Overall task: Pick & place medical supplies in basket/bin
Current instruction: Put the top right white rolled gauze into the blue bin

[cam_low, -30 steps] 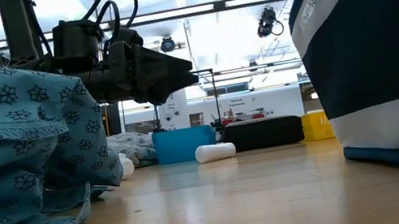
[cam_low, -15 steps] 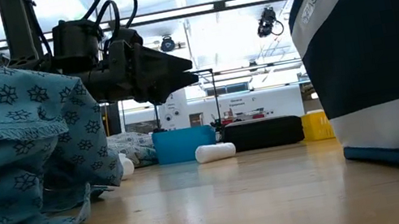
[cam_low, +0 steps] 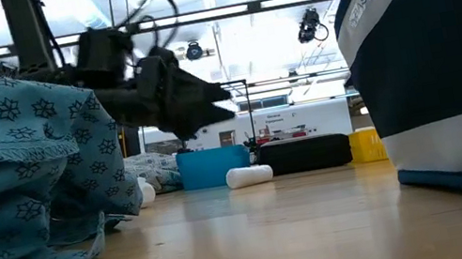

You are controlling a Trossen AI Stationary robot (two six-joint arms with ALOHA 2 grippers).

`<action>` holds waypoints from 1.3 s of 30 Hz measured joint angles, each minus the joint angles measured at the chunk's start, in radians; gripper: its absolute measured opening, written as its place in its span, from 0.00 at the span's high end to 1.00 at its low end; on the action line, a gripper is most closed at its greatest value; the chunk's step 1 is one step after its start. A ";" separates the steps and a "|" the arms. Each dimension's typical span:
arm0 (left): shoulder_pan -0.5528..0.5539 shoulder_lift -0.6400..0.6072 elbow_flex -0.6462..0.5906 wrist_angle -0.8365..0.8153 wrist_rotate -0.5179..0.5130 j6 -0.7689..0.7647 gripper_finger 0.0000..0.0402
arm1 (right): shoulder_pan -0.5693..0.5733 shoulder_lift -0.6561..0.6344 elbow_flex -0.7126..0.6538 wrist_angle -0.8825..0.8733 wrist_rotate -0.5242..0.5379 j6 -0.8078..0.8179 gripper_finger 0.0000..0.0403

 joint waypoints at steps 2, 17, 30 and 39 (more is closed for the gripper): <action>0.001 0.000 0.043 -0.120 -0.003 -0.012 0.10 | 0.043 0.000 0.000 0.059 -0.001 -0.033 0.51; -0.039 0.000 0.424 -0.995 -0.259 0.050 0.10 | 0.248 0.000 0.000 0.167 0.117 -0.117 0.51; -0.052 0.000 0.466 -1.131 -0.323 0.030 0.11 | 0.311 0.000 0.000 0.166 0.192 -0.141 0.51; -0.052 0.079 0.471 -1.112 -0.326 0.022 0.21 | 0.310 0.000 0.000 0.168 0.197 -0.140 0.51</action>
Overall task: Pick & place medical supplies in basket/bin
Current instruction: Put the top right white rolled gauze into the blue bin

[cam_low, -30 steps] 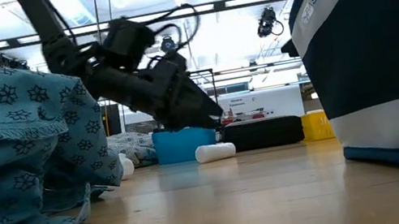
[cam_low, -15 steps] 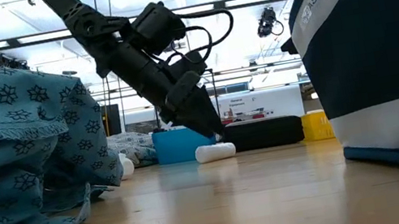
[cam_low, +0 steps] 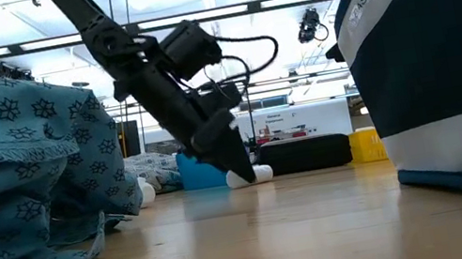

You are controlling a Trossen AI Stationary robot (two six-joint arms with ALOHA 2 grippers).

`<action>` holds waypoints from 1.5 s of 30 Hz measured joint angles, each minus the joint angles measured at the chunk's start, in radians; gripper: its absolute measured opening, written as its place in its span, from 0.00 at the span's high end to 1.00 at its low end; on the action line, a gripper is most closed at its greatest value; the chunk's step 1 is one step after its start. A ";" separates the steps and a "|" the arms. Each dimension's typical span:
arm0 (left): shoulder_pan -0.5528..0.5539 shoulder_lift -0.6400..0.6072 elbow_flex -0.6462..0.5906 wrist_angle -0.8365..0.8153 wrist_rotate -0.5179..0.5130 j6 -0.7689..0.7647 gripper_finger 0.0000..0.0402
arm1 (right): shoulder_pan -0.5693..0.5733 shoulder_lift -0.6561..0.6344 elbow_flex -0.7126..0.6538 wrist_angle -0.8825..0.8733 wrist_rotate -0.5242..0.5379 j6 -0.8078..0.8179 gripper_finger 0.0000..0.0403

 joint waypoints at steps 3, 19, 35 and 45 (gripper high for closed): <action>0.000 0.014 0.004 0.010 -0.001 -0.003 0.25 | 0.000 0.000 0.000 0.002 0.000 0.000 0.51; -0.031 0.015 0.003 0.050 -0.018 0.090 0.89 | 0.000 0.000 0.000 -0.004 0.001 0.000 0.51; 0.008 0.014 -0.288 0.982 0.243 0.034 0.89 | 0.000 0.000 0.000 -0.060 -0.008 0.013 0.51; 0.142 -0.044 -0.348 1.094 0.192 -0.049 0.89 | 0.000 0.000 0.000 -0.059 -0.022 0.013 0.51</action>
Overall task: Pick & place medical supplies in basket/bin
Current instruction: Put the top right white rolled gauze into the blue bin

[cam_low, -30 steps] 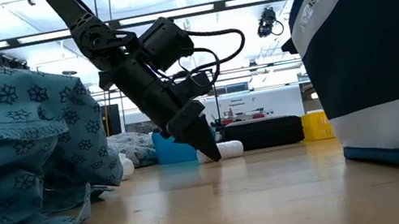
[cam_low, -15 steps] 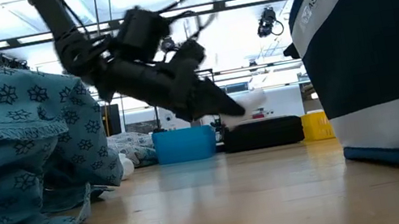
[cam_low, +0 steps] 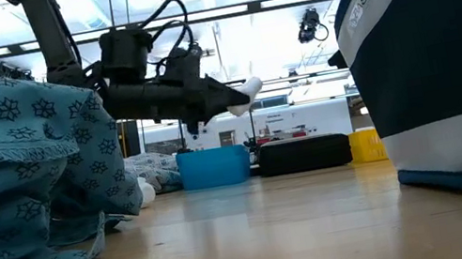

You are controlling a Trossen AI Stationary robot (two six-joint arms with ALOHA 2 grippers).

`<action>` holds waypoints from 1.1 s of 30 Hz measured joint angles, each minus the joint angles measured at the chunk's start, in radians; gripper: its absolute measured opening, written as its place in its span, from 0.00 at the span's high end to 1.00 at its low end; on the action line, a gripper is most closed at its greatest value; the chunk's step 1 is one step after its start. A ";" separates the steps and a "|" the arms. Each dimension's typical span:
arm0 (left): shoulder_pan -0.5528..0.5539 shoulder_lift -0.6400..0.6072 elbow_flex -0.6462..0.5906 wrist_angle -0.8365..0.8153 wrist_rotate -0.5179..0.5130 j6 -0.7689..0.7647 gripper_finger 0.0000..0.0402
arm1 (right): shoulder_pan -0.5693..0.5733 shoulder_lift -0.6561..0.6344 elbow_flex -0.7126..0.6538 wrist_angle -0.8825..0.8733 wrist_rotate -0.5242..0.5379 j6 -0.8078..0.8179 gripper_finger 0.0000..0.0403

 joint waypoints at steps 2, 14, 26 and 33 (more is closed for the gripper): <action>0.025 -0.021 0.000 -0.037 -0.055 -0.010 0.89 | 0.000 0.000 0.000 0.000 -0.004 0.006 0.51; 0.159 -0.070 0.000 -0.301 -0.259 -0.044 0.89 | 0.000 0.000 0.000 0.000 -0.006 0.006 0.51; 0.166 -0.070 0.000 -0.323 -0.260 -0.035 0.83 | 0.000 0.000 0.000 0.000 -0.006 0.007 0.51; 0.165 -0.070 0.000 -0.324 -0.259 -0.003 0.66 | 0.000 0.000 0.000 0.000 -0.013 0.006 0.51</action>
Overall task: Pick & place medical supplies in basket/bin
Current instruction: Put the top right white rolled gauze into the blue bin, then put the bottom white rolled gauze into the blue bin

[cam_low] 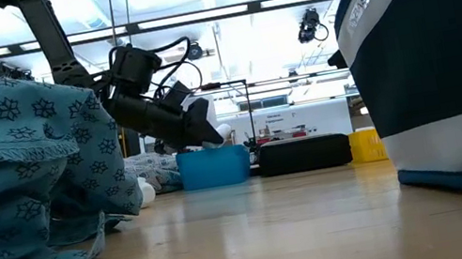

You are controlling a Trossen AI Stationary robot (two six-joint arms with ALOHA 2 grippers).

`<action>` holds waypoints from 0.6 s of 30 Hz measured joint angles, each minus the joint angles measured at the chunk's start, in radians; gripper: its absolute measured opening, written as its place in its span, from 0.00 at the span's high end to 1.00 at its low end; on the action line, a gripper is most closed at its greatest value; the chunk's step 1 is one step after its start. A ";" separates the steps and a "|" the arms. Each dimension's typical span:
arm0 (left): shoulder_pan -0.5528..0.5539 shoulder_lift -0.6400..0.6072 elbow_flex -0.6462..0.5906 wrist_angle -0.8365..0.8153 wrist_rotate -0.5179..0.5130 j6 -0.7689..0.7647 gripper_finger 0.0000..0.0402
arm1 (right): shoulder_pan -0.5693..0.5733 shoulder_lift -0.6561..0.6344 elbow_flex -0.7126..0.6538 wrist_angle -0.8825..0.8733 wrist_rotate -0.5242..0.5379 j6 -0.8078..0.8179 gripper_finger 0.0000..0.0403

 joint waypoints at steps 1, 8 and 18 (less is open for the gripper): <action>0.000 0.000 0.000 0.000 0.000 -0.001 0.64 | 0.000 0.000 0.000 0.000 0.000 0.000 0.51; 0.000 0.000 0.000 -0.003 0.000 -0.004 0.51 | 0.000 0.000 0.000 0.000 -0.004 0.000 0.51; -0.012 -0.062 0.000 -0.008 0.107 0.098 0.36 | 0.000 0.000 0.000 -0.005 -0.005 0.000 0.51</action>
